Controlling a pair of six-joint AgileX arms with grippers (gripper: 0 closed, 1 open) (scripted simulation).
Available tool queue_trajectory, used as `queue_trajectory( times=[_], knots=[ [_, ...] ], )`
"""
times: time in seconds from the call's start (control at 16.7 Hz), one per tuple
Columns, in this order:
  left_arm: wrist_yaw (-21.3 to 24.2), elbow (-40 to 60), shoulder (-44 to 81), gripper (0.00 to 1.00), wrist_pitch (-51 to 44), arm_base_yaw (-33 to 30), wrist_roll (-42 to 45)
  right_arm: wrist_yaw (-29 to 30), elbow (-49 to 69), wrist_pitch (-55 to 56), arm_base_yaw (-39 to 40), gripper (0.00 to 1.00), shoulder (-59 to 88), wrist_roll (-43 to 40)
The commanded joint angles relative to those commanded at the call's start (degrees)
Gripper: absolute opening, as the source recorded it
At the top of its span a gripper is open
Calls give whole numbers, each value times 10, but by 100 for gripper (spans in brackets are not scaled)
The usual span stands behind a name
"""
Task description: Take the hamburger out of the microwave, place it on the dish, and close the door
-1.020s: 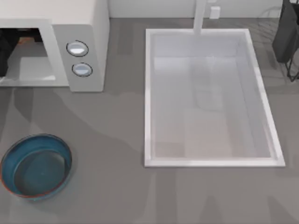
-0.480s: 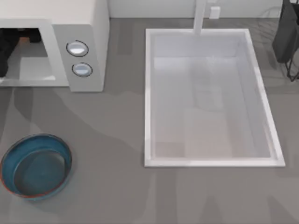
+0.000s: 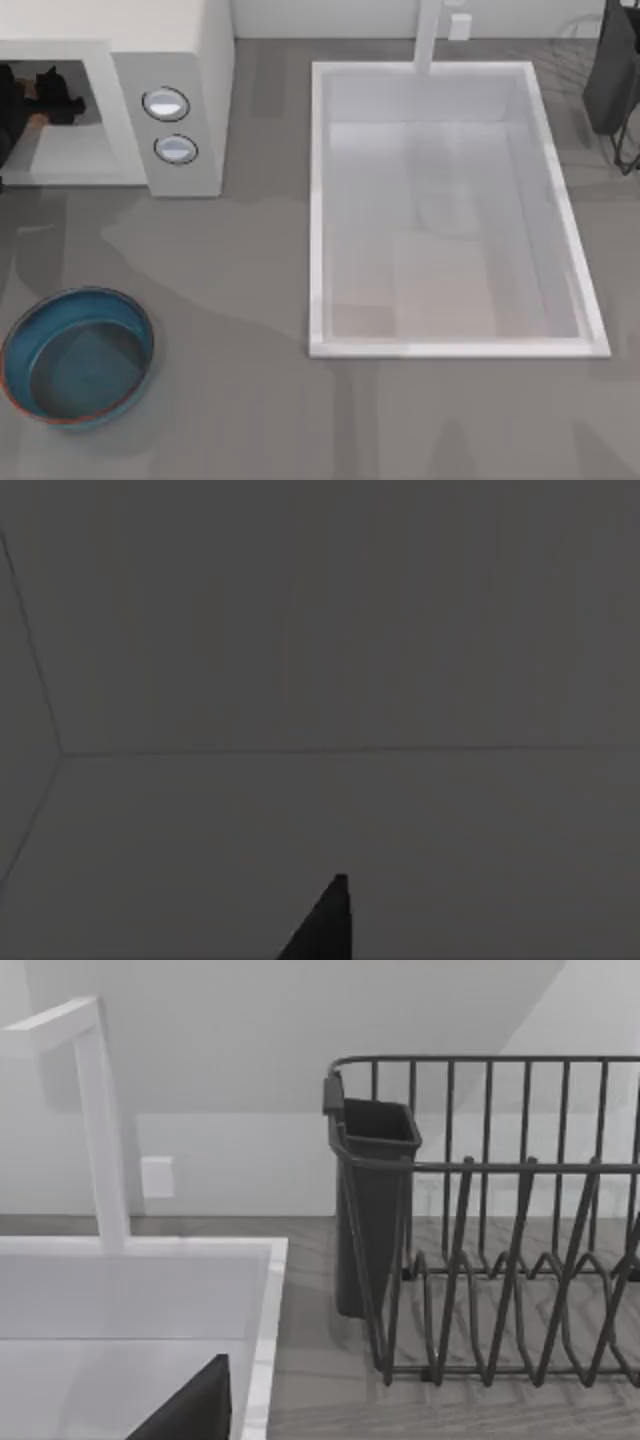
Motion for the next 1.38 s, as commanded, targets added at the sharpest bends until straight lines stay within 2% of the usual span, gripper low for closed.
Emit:
queue_trajectory(
  times=[0.36, 0.6, 1.08, 1.38],
  knots=[
    [21, -266, -102, 0, 148, 23, 7, 0, 0, 0, 0, 100, 0, 0],
    [31, -373, -150, 0, 217, 34, 10, 0, 0, 0, 0, 100, 0, 0],
    [32, -387, -167, 0, 222, 33, 11, 0, 0, 0, 0, 100, 0, 0],
    [31, -382, -256, 0, 130, 33, 11, 0, 0, 0, 0, 100, 0, 0]
  ],
)
